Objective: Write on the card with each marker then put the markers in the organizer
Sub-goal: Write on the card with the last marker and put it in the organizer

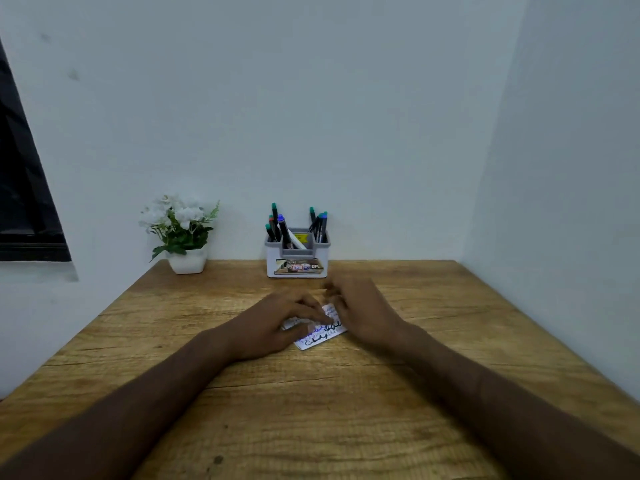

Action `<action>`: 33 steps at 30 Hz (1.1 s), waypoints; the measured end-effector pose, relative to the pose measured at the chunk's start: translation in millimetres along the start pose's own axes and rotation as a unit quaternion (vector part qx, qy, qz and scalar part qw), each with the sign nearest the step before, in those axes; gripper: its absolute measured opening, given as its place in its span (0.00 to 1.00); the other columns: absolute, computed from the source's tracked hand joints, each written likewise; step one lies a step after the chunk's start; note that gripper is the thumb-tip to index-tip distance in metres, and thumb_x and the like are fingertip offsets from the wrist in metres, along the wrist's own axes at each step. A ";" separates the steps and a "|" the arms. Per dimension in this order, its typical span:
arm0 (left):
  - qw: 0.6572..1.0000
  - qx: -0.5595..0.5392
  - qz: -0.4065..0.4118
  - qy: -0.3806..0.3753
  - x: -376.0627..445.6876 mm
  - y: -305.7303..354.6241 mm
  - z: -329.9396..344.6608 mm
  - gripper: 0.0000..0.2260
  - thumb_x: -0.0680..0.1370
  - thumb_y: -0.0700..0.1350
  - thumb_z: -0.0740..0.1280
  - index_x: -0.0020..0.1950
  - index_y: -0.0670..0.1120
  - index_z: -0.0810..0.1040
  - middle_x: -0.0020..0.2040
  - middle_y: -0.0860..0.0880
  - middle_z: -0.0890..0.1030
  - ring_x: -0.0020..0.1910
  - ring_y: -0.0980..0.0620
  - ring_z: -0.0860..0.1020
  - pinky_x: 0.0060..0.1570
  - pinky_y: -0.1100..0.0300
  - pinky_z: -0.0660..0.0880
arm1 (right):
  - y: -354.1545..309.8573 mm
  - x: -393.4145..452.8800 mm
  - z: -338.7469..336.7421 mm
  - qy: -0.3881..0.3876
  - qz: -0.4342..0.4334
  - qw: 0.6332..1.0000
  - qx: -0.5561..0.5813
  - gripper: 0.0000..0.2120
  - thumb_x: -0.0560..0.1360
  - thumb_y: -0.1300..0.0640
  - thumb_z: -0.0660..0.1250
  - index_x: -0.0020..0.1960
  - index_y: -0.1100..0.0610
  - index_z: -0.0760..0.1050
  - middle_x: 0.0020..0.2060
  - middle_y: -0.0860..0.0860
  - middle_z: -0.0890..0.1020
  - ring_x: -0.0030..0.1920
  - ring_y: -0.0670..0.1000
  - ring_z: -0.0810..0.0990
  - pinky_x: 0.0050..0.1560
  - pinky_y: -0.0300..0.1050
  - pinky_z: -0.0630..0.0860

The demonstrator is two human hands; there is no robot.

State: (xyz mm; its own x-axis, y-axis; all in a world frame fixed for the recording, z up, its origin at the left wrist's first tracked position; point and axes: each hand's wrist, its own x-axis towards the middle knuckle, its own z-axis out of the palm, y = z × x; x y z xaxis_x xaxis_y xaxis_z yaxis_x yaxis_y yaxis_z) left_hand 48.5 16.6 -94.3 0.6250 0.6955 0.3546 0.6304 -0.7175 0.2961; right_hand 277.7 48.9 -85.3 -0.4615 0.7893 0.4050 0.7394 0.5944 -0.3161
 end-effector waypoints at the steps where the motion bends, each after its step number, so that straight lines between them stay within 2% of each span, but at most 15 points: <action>1: 1.000 -0.002 -0.003 0.006 -0.5 0.7 0.5 0.14 0.85 0.49 0.69 0.69 0.61 0.82 0.64 0.63 0.80 0.63 0.61 0.78 0.59 0.59 0.76 | 0.1 -7.2 -1.5 -0.038 -0.001 0.999 -0.008 0.16 0.84 0.59 0.63 0.71 0.55 0.77 0.61 0.54 0.85 0.60 0.54 0.83 0.61 0.50 0.80; 4: 0.998 0.026 -0.042 0.038 -2.5 3.7 -1.3 0.10 0.82 0.52 0.72 0.63 0.60 0.84 0.59 0.64 0.84 0.57 0.64 0.81 0.55 0.57 0.79 | -3.6 -25.5 -6.0 -0.134 -0.017 0.989 -0.063 0.22 0.87 0.49 0.57 0.79 0.53 0.69 0.71 0.55 0.80 0.71 0.58 0.77 0.70 0.55 0.75; 6: 0.994 0.043 -0.082 0.061 -3.4 8.2 -1.5 0.10 0.81 0.52 0.73 0.62 0.59 0.85 0.57 0.63 0.86 0.55 0.65 0.81 0.56 0.57 0.79 | -5.6 -34.1 -6.0 -0.159 -0.004 0.982 -0.104 0.25 0.88 0.44 0.52 0.83 0.50 0.62 0.80 0.52 0.71 0.79 0.59 0.68 0.77 0.60 0.68; 7: 0.992 0.047 -0.096 0.067 -3.9 14.8 -1.4 0.10 0.82 0.53 0.72 0.63 0.58 0.85 0.58 0.62 0.86 0.56 0.64 0.81 0.58 0.57 0.79 | -6.4 -38.4 -6.4 -0.163 0.008 0.980 -0.111 0.27 0.88 0.42 0.50 0.85 0.49 0.60 0.83 0.50 0.66 0.82 0.58 0.63 0.79 0.61 0.65; 9: 0.987 0.083 -0.131 0.046 -7.0 31.2 1.7 0.15 0.83 0.58 0.68 0.69 0.58 0.82 0.64 0.60 0.84 0.63 0.60 0.80 0.71 0.52 0.73 | -10.7 -46.3 -7.4 -0.163 0.033 0.980 -0.108 0.28 0.88 0.40 0.48 0.86 0.48 0.56 0.86 0.47 0.59 0.85 0.57 0.57 0.82 0.62 0.59; 10: 0.980 0.124 -0.154 0.019 -9.4 39.5 4.3 0.19 0.84 0.61 0.63 0.74 0.58 0.78 0.69 0.58 0.82 0.70 0.57 0.77 0.78 0.48 0.65 | -13.4 -49.2 -7.2 -0.162 0.046 0.980 -0.109 0.29 0.88 0.39 0.48 0.86 0.48 0.55 0.86 0.46 0.57 0.86 0.56 0.55 0.82 0.63 0.57; 12: 0.958 0.193 -0.206 -0.049 -14.8 53.8 8.6 0.27 0.86 0.65 0.54 0.82 0.56 0.66 0.80 0.54 0.72 0.82 0.52 0.65 0.83 0.42 0.52 | -19.5 -52.4 -7.6 -0.161 0.066 0.978 -0.117 0.29 0.88 0.39 0.48 0.86 0.49 0.54 0.86 0.47 0.56 0.86 0.56 0.54 0.83 0.64 0.55; 14: 0.945 0.182 -0.257 -0.091 -18.9 63.9 8.8 0.30 0.87 0.65 0.49 0.87 0.54 0.55 0.86 0.53 0.59 0.86 0.50 0.52 0.84 0.41 0.46 | -23.8 -53.9 -8.5 -0.166 0.086 0.976 -0.114 0.30 0.88 0.39 0.47 0.86 0.50 0.53 0.87 0.47 0.54 0.86 0.56 0.52 0.83 0.64 0.53; 16: 0.938 0.149 -0.296 -0.107 -21.0 68.8 9.3 0.31 0.87 0.65 0.46 0.88 0.54 0.49 0.88 0.55 0.49 0.87 0.48 0.46 0.83 0.37 0.44 | -24.9 -54.8 -8.4 -0.169 0.105 0.974 -0.107 0.32 0.88 0.38 0.47 0.87 0.51 0.51 0.87 0.48 0.52 0.87 0.55 0.50 0.84 0.64 0.51; 19: 0.922 0.147 -0.341 -0.107 -22.8 76.1 8.3 0.33 0.86 0.67 0.46 0.88 0.54 0.46 0.88 0.56 0.45 0.87 0.46 0.42 0.82 0.33 0.42 | -26.6 -57.8 -9.0 -0.168 0.123 0.972 -0.108 0.32 0.87 0.37 0.45 0.87 0.51 0.50 0.87 0.47 0.51 0.87 0.54 0.49 0.84 0.63 0.50; 23: 0.908 0.144 -0.379 -0.108 -23.6 78.4 6.2 0.34 0.84 0.70 0.46 0.87 0.59 0.46 0.88 0.54 0.43 0.87 0.43 0.41 0.80 0.29 0.42 | -26.9 -59.2 -8.9 -0.166 0.147 0.969 -0.110 0.33 0.86 0.35 0.44 0.87 0.48 0.49 0.87 0.48 0.49 0.87 0.59 0.46 0.84 0.64 0.48; 28: 0.905 0.139 -0.388 -0.105 -23.5 70.7 9.4 0.31 0.85 0.68 0.46 0.87 0.62 0.46 0.88 0.53 0.42 0.87 0.42 0.42 0.80 0.29 0.42 | -21.7 -56.4 -5.2 -0.177 0.167 0.964 -0.107 0.36 0.85 0.33 0.43 0.87 0.50 0.44 0.87 0.49 0.46 0.86 0.61 0.43 0.83 0.65 0.44; 33: 0.905 0.139 -0.383 -0.120 -19.6 61.4 8.3 0.30 0.85 0.68 0.45 0.86 0.62 0.43 0.88 0.54 0.42 0.87 0.43 0.42 0.79 0.27 0.42 | -19.6 -51.7 -2.5 -0.153 0.172 0.967 -0.105 0.33 0.86 0.35 0.43 0.87 0.48 0.48 0.87 0.48 0.49 0.87 0.60 0.45 0.84 0.66 0.46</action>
State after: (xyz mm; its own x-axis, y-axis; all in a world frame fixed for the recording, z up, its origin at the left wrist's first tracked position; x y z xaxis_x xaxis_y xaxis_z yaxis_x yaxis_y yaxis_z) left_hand 78.8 -40.8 -90.5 0.0168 0.9972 -0.0727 0.9919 -0.0074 0.1271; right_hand 288.4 -3.9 -97.8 -0.2703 0.9625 0.0233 0.9436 0.2697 -0.1920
